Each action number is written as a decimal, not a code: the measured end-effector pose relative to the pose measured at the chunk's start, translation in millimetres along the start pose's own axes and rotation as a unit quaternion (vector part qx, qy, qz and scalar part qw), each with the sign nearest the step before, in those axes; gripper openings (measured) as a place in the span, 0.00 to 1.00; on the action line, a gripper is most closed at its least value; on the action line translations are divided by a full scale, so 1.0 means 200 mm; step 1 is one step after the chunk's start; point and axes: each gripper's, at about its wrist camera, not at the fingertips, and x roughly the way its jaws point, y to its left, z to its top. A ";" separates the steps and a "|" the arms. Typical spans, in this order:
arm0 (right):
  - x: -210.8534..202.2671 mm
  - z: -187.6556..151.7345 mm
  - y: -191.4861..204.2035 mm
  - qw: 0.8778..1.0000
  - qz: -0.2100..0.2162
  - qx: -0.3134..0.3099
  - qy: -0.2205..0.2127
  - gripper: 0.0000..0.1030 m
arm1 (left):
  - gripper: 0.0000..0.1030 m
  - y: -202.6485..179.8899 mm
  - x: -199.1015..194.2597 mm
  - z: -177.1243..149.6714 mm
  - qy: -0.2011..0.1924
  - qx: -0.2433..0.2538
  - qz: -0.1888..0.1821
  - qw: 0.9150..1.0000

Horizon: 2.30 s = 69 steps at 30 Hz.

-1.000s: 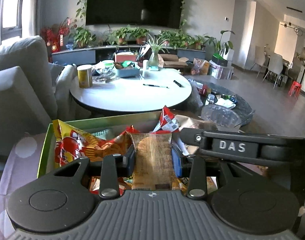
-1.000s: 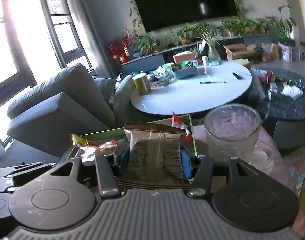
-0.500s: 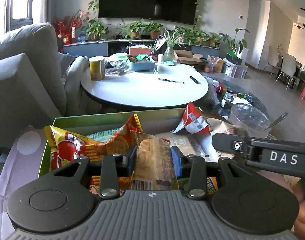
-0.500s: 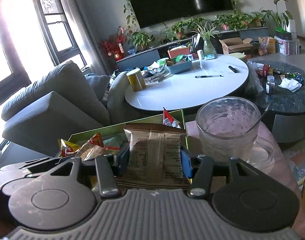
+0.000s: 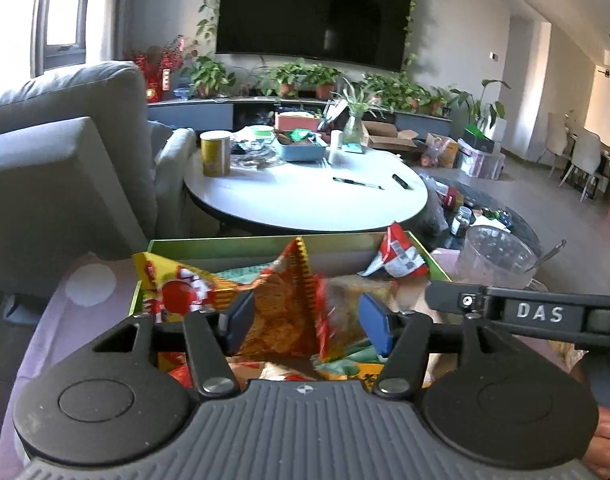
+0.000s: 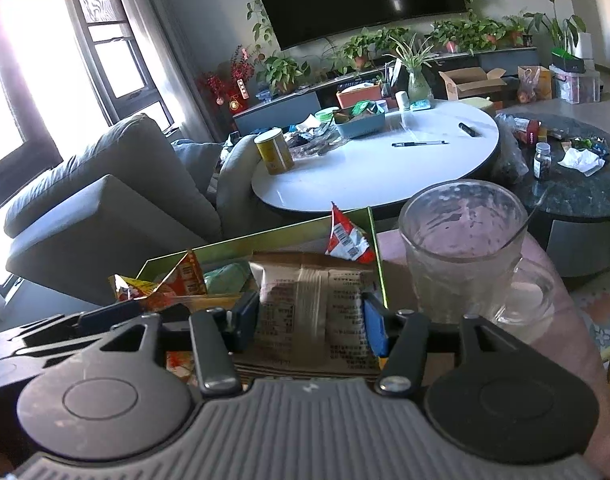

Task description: Organize snacks

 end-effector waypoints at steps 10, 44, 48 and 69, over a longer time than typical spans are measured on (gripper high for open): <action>-0.09 0.02 0.01 1.000 0.002 0.011 -0.015 0.51 | 0.69 0.05 -0.10 -0.02 -0.015 -0.008 0.013 1.000; -0.62 -0.34 0.21 0.998 0.038 -0.038 -0.042 0.57 | 0.94 -0.07 -0.73 -0.31 -0.069 0.035 0.055 0.995; -0.64 -0.39 0.20 0.998 0.043 -0.022 -0.039 0.57 | 1.00 -0.06 -0.77 -0.35 -0.075 0.030 0.063 0.995; -0.74 -0.47 0.25 0.997 0.013 -0.049 -0.054 0.57 | 1.00 -0.08 -0.89 -0.42 -0.062 0.041 0.069 0.995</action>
